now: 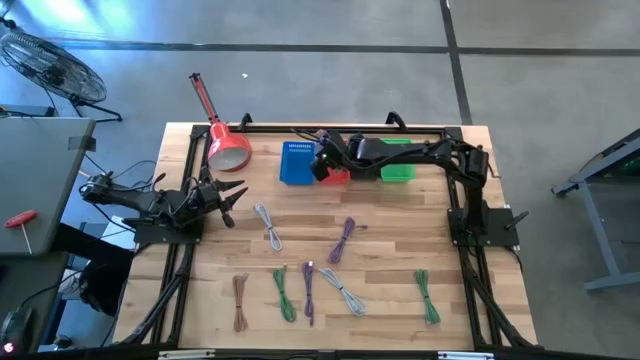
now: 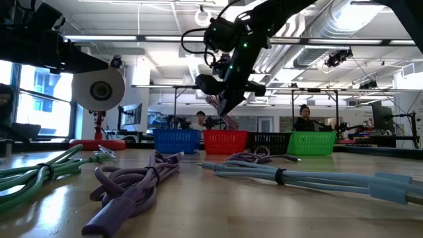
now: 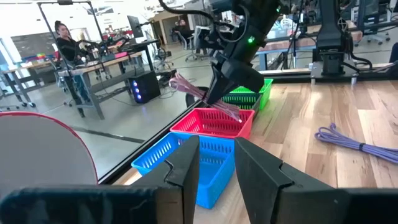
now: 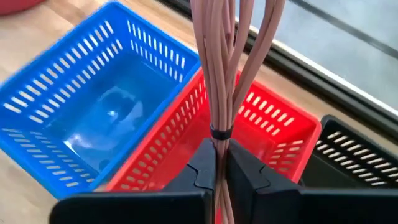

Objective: Pick & Place USB Port
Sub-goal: Put the right pink charger cable into the orange bin, then put the right green charger cable into the green bin

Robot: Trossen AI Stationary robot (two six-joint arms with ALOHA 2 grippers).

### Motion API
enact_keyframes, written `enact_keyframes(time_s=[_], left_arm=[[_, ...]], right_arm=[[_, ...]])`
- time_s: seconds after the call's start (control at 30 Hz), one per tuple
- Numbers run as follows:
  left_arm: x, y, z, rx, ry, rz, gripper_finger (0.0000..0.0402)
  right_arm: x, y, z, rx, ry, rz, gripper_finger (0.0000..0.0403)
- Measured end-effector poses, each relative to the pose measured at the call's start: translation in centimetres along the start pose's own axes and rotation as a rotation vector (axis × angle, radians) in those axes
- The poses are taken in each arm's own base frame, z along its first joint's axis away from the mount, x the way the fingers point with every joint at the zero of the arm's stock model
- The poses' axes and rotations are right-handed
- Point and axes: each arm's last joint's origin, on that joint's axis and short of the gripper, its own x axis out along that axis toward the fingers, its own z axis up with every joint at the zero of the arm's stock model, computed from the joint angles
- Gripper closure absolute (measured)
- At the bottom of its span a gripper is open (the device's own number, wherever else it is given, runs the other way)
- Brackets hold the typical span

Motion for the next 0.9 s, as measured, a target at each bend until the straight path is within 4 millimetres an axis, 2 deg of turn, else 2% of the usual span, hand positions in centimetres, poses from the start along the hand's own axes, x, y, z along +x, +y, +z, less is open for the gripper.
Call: enact_keyframes(time_s=[0.23, 0.5, 0.63, 0.73, 0.9], left_arm=[[0.0, 0.0, 0.0, -0.001, -0.003, -0.012, 0.0302], [0.0, -0.1, 0.0, -0.002, -0.006, -0.024, 0.0302], [0.0, -0.1, 0.0, -0.002, -0.006, -0.024, 0.0302], [0.0, -0.1, 0.0, -0.001, -0.005, -0.026, 0.0302], [0.0, -0.1, 0.0, 0.006, 0.002, -0.027, 0.0302]], right_arm=[[1.3, 0.3, -0.7, -0.035, 0.054, 0.033, 0.0353], [1.4, 0.3, -0.5, -0.031, 0.026, 0.021, 0.0286], [1.0, 0.5, -0.1, -0.043, 0.006, 0.060, 0.0265], [-0.6, 0.2, 0.8, -0.093, -0.035, 0.091, 0.0261], [-6.7, -0.6, 2.8, -0.233, -0.108, 0.255, 0.0262]])
